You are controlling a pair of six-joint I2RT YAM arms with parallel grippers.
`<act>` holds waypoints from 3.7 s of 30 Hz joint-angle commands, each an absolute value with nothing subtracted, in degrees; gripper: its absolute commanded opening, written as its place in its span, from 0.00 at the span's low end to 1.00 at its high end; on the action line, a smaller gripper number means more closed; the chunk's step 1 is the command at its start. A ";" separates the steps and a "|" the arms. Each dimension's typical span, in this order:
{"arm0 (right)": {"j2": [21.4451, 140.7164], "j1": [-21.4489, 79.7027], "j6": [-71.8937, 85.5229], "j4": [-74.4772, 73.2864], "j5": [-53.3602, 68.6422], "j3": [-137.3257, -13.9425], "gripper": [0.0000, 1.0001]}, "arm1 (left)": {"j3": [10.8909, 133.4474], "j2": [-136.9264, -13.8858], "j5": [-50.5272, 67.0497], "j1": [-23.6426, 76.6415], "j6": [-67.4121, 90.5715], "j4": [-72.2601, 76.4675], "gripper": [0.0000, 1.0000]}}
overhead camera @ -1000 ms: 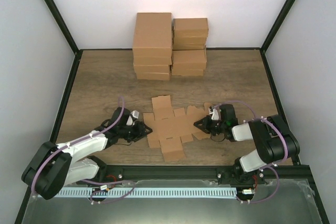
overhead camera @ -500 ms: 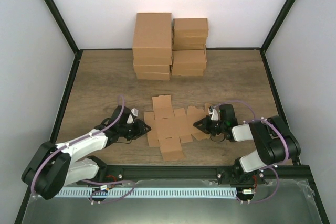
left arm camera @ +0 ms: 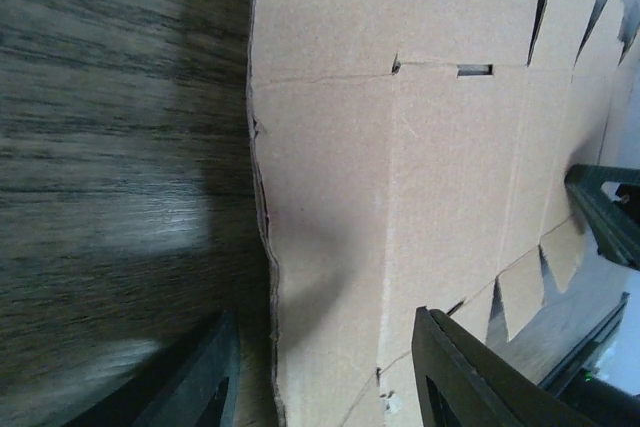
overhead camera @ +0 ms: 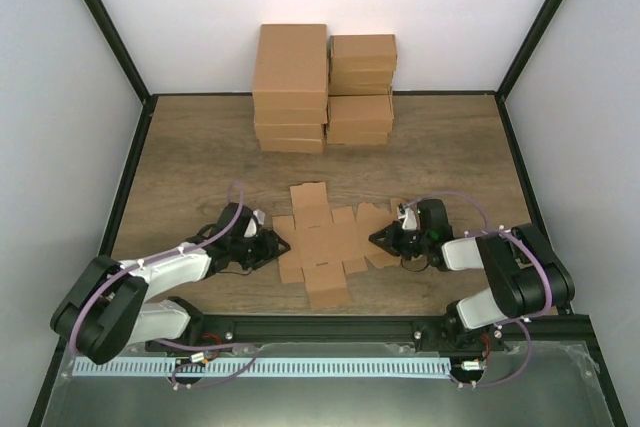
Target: Fold the paper box
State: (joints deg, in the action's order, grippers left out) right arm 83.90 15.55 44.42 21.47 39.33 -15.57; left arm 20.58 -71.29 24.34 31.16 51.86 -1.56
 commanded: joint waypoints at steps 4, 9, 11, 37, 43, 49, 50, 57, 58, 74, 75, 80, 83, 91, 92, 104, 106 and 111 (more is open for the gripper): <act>83.06 16.25 43.25 19.98 38.50 -17.17 0.01 | 20.04 -73.20 24.47 31.26 51.34 1.79 0.40; 82.65 16.21 42.94 19.17 38.69 -17.65 0.01 | 21.41 -72.46 22.84 31.29 49.36 -0.08 0.20; 82.38 16.26 42.61 18.76 39.20 -17.86 0.01 | 23.79 -72.42 20.83 31.28 46.55 -4.18 0.11; 73.09 16.48 33.08 -1.27 31.51 -23.98 0.18 | 59.95 -81.85 0.04 37.11 19.67 -49.03 0.04; 75.98 18.79 33.60 3.74 38.24 -22.67 0.17 | 69.14 -90.16 -16.25 44.96 17.88 -56.06 0.04; 76.68 21.86 38.35 10.49 42.44 -21.15 0.17 | 77.16 -96.27 -33.23 51.39 18.67 -61.10 0.04; 76.53 22.02 39.62 12.28 43.35 -20.69 0.17 | 77.86 -97.05 -35.75 52.39 18.52 -61.49 0.04; 79.29 28.17 47.66 21.31 40.98 -20.39 0.16 | 79.49 -102.08 -46.80 58.13 13.82 -62.35 0.04; 80.36 28.98 48.39 22.62 40.47 -20.35 0.16 | 79.55 -102.96 -48.20 59.09 13.66 -62.31 0.04; 95.50 33.14 53.42 35.93 39.84 -20.66 0.02 | 85.99 -108.85 -56.11 67.43 16.23 -64.42 0.04; 96.32 33.14 53.70 36.78 40.31 -20.61 0.01 | 86.35 -109.10 -56.16 67.86 16.40 -64.45 0.04; 100.07 33.14 54.58 41.00 42.60 -20.91 0.01 | 87.46 -110.89 -56.04 69.52 18.31 -65.11 0.05; 99.94 33.17 54.65 41.47 42.01 -20.80 0.01 | 87.54 -112.24 -56.69 70.40 19.90 -65.44 0.05; 94.43 33.17 53.39 39.04 39.04 -19.94 0.04 | 87.26 -113.52 -58.62 71.59 24.99 -66.82 0.09; 94.28 33.14 53.31 38.95 39.03 -20.03 0.04 | 87.05 -113.35 -58.63 71.81 25.46 -66.68 0.10; 94.43 33.21 53.01 38.62 36.97 -19.23 0.05 | 81.79 -106.68 -42.14 71.95 20.09 -53.95 0.29; 94.95 33.18 52.62 38.50 36.62 -19.30 0.05 | 81.14 -104.30 -37.63 71.68 19.26 -51.37 0.33; 97.18 33.14 52.64 39.56 36.78 -19.49 0.05 | 79.61 -99.56 -27.50 69.74 18.14 -46.67 0.36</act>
